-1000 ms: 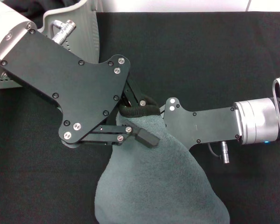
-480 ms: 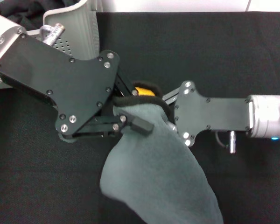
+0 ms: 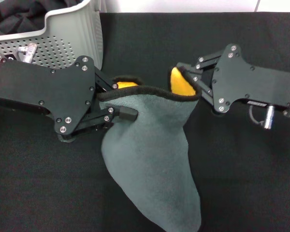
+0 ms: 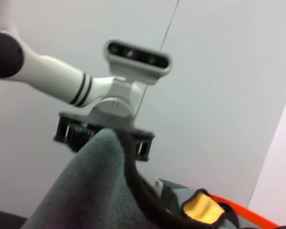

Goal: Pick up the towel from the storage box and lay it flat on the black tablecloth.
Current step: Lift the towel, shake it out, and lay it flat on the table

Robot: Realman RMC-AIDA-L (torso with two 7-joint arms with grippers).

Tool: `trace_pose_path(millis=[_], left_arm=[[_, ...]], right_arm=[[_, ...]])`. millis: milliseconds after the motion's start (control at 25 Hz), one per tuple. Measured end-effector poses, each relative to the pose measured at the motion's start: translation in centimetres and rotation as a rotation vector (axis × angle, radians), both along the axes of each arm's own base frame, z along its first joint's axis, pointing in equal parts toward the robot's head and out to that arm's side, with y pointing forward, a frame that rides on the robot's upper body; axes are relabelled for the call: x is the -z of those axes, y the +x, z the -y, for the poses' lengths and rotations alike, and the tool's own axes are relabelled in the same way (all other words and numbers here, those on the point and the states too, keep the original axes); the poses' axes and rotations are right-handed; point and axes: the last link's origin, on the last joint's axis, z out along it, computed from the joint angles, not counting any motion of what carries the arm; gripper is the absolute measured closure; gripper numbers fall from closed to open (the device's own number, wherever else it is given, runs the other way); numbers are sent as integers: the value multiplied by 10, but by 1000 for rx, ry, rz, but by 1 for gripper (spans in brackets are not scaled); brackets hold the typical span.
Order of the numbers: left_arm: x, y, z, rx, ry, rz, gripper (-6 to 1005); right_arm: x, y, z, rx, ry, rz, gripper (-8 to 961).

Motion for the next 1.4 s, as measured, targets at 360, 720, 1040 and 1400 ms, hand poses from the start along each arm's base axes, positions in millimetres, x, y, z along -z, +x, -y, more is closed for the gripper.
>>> trace_pose_path(millis=[360,720,1040,1400], left_arm=[[9,-24,9,-54,116,76,964],[21,-33,14,-76,125,76,965],[31,-29,9,-109,142,90,965],[38,-26,0,-142,169,88,964]], right_arm=[[-25,-9,8,1,64,-26,942],[-65,-35,13,-24,221,-72,943],[-101,-51,4,-3,256,-122,942],[-107,-63,0,-20,298,-97,943]])
